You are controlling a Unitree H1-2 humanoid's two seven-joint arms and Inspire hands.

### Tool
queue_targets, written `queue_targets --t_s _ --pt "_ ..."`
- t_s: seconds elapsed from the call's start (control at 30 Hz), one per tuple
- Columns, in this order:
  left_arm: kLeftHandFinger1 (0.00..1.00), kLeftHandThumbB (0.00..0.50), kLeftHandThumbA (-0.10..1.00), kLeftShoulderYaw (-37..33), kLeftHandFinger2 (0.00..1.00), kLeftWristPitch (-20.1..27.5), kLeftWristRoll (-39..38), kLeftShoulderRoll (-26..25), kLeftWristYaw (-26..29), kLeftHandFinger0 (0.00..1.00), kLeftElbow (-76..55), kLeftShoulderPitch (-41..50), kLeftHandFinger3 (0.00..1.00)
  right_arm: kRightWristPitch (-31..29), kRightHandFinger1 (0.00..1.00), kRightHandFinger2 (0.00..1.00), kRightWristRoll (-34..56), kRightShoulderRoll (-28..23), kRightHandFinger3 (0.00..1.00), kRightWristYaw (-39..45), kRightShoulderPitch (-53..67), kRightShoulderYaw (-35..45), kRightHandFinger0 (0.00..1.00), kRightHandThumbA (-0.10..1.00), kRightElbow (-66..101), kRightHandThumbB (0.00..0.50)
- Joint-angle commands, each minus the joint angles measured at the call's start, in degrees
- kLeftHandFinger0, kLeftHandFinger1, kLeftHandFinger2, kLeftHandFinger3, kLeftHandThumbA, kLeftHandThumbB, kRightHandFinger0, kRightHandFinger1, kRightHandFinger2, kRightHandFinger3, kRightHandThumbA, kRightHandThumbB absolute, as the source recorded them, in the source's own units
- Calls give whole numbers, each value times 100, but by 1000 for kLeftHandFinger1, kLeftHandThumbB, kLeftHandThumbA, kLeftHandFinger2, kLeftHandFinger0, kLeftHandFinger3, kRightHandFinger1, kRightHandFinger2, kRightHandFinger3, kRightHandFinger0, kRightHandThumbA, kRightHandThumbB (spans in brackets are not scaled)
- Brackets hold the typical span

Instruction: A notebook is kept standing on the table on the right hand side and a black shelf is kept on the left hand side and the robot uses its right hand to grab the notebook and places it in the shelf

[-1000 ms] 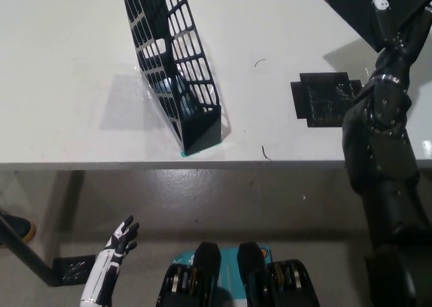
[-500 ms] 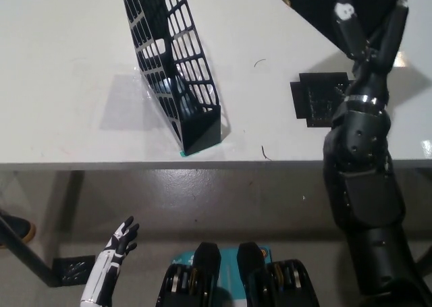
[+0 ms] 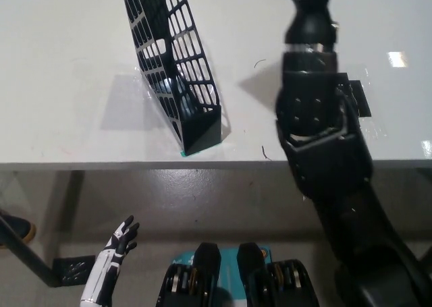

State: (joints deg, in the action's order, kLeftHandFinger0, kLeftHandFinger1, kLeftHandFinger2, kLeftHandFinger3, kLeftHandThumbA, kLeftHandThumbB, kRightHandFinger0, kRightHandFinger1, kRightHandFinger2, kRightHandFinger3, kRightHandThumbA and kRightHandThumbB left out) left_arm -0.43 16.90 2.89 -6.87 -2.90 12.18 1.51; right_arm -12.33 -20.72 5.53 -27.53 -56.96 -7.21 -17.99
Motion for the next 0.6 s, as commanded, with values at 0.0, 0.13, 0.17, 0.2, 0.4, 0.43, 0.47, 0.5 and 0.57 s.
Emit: queue_targets --t_s 0.0,0.13,0.17,0.2,0.4,0.43,0.47,0.5,0.57 --pt "1000 100 1000 -18 1000 292 -140 -77 -135 1000 -51 -36 1000 -123 170 641 -467 145 764 -334 -526 -36 0 -100 -372 87" --pt "1000 141 1000 -27 1000 214 -199 -97 -223 1000 -84 -12 1000 -207 160 631 -535 247 754 -570 -727 -11 0 -100 -1040 76" --pt "1000 154 1000 -26 1000 202 -131 -95 -190 1000 -105 4 1000 -245 160 632 -488 270 754 -582 -778 9 0 -100 -1216 71" --pt "1000 155 1000 -32 1000 253 -38 -87 -142 1000 -92 11 1000 -327 160 634 -469 282 759 -640 -850 18 0 -100 -1475 69" --pt "1000 144 1000 -19 1000 269 26 -71 -93 1000 -87 23 1000 -644 158 635 -441 293 796 -938 -1176 -9 0 -100 -2640 72" --pt "1000 164 1000 -18 1000 238 23 -67 -95 1000 -101 34 1000 -707 150 639 -450 284 800 -989 -1207 -23 0 -100 -2784 77" --pt "1000 176 1000 -20 1000 213 31 -62 -93 1000 -107 46 1000 -797 118 624 -466 279 739 -1082 -1252 -43 0 -100 -3039 96" --pt "1000 177 1000 -24 1000 236 127 -55 -36 1000 -110 55 1000 -920 94 606 -459 291 696 -1219 -1311 -55 0 -100 -3386 106" --pt "1000 158 1000 -31 1000 304 198 -60 -5 1000 -75 41 1000 -1030 72 587 -458 305 627 -1357 -1346 -74 0 -100 -3708 119"
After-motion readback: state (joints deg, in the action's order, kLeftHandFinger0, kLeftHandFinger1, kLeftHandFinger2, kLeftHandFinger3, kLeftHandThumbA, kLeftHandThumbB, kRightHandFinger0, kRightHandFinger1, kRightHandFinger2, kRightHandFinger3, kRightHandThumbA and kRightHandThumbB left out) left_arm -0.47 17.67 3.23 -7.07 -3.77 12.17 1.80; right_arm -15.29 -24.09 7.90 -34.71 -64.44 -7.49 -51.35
